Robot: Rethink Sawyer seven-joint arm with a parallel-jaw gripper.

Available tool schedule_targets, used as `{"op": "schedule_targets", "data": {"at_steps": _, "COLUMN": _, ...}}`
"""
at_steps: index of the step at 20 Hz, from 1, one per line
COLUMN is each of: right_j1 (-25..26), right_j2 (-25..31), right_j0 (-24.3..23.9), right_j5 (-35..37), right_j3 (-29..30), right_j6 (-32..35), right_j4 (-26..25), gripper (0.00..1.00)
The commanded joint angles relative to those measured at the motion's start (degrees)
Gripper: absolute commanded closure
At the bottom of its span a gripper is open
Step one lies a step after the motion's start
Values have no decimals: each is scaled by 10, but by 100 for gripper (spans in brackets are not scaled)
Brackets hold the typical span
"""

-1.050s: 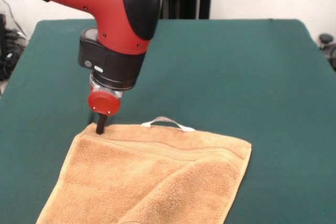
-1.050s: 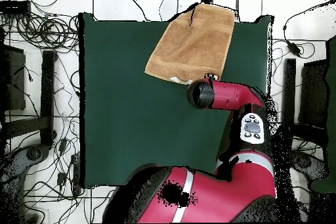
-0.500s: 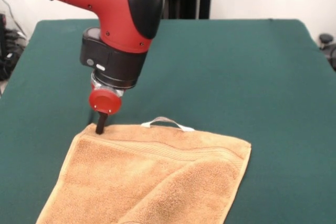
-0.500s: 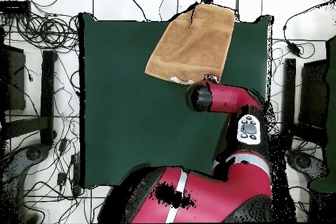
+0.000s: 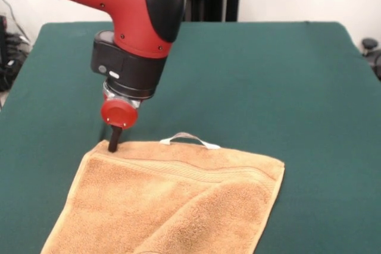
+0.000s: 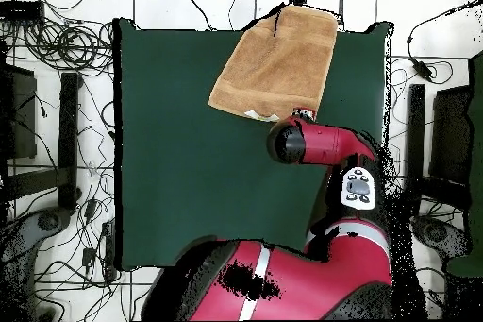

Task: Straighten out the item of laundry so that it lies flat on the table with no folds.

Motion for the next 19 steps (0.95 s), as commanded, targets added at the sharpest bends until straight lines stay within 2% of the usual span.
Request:
{"op": "schedule_targets", "data": {"at_steps": 1, "right_j1": 158, "right_j2": 26, "right_j0": -59, "right_j5": -36, "right_j3": 90, "right_j6": 171, "right_j4": -12, "gripper": 100}}
{"op": "schedule_targets", "data": {"at_steps": 5, "right_j1": 164, "right_j2": 14, "right_j0": -47, "right_j5": 1, "right_j3": 80, "right_j6": 171, "right_j4": -1, "gripper": 100}}
{"op": "schedule_targets", "data": {"at_steps": 9, "right_j1": 170, "right_j2": 1, "right_j0": -37, "right_j5": 28, "right_j3": 77, "right_j6": 197, "right_j4": 28, "gripper": 100}}
{"op": "schedule_targets", "data": {"at_steps": 14, "right_j1": 152, "right_j2": 67, "right_j0": -101, "right_j5": -31, "right_j3": 97, "right_j6": 143, "right_j4": 15, "gripper": 100}}
{"op": "schedule_targets", "data": {"at_steps": 16, "right_j1": 153, "right_j2": 75, "right_j0": -106, "right_j5": -38, "right_j3": 87, "right_j6": 133, "right_j4": 10, "gripper": 100}}
{"op": "schedule_targets", "data": {"at_steps": 19, "right_j1": 159, "right_j2": 65, "right_j0": -88, "right_j5": -6, "right_j3": 55, "right_j6": 133, "right_j4": 16, "gripper": 100}}
